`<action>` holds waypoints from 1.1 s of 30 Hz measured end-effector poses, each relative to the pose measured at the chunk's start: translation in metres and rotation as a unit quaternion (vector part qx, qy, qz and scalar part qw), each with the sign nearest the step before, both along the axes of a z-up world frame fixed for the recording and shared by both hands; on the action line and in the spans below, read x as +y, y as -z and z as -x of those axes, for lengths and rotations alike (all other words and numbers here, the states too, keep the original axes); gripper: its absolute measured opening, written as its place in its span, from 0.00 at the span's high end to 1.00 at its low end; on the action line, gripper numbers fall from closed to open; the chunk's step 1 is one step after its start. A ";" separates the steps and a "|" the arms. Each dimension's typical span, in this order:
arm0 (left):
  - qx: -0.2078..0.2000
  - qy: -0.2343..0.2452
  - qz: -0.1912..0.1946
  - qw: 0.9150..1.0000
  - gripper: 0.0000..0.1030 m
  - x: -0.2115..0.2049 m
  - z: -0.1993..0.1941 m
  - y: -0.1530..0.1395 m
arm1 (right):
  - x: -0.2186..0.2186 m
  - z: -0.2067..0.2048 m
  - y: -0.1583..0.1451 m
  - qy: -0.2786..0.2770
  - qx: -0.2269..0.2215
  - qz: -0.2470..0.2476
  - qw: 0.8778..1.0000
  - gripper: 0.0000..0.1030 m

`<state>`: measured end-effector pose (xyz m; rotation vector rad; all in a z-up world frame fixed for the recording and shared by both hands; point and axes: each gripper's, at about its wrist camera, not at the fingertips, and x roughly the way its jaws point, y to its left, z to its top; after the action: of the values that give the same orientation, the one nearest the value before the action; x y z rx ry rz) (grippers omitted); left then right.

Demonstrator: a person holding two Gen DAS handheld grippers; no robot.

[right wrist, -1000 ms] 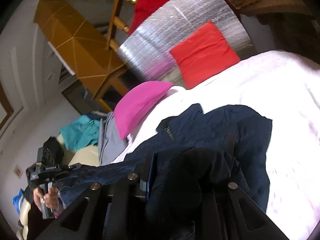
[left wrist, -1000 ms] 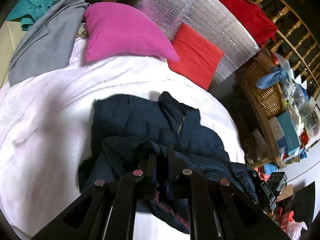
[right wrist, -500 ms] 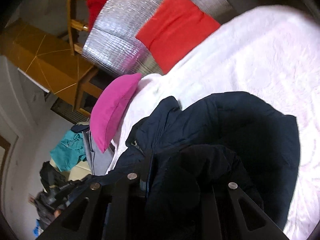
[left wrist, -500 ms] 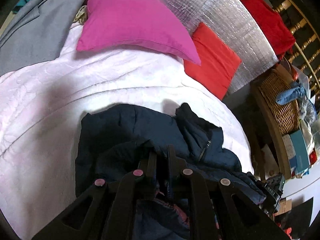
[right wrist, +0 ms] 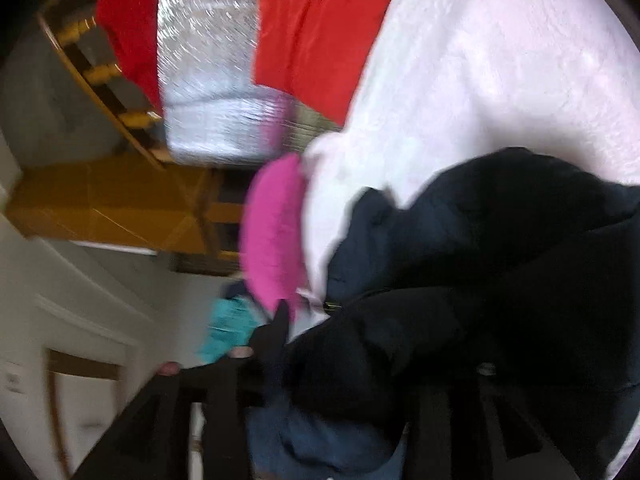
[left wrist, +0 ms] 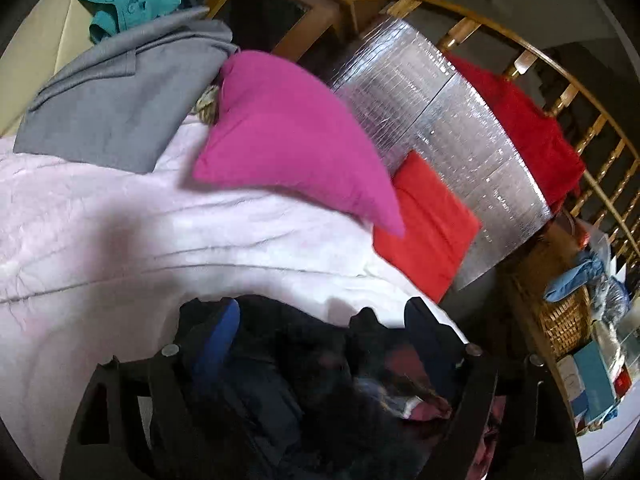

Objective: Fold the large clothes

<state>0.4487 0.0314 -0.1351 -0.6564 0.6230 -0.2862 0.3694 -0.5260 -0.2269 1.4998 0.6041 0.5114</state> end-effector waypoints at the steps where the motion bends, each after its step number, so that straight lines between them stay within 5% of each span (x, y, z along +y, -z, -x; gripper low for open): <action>1: 0.003 -0.004 -0.001 1.000 0.17 0.000 0.000 0.000 | -0.002 0.004 -0.002 0.013 -0.012 -0.019 1.000 0.24; 3: 0.013 -0.006 -0.011 1.000 0.17 -0.002 0.000 0.002 | -0.006 0.012 -0.009 0.037 -0.042 -0.037 0.998 0.14; 9: 0.043 -0.007 -0.050 0.998 0.17 -0.010 0.003 0.011 | -0.004 0.035 -0.041 0.072 -0.075 0.037 0.994 0.11; 14: 0.072 -0.030 -0.079 0.994 0.17 -0.004 0.010 0.023 | -0.002 0.050 -0.056 0.090 -0.024 0.147 0.985 0.11; 21: 0.157 -0.067 -0.119 0.978 0.17 0.004 0.008 0.058 | 0.017 0.054 -0.065 0.062 -0.007 0.222 0.973 0.34; 28: 0.173 -0.073 -0.161 0.969 0.17 -0.003 0.004 0.069 | 0.069 0.027 -0.061 0.014 0.015 0.343 0.939 0.36; 33: 0.177 -0.067 -0.195 0.962 0.17 -0.010 -0.003 0.075 | 0.054 0.011 -0.041 0.061 0.080 0.421 0.901 0.39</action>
<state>0.4519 0.0214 -0.2104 -0.3665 0.9443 0.0860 0.3582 -0.4717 -0.1864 0.7408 0.7299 -0.0049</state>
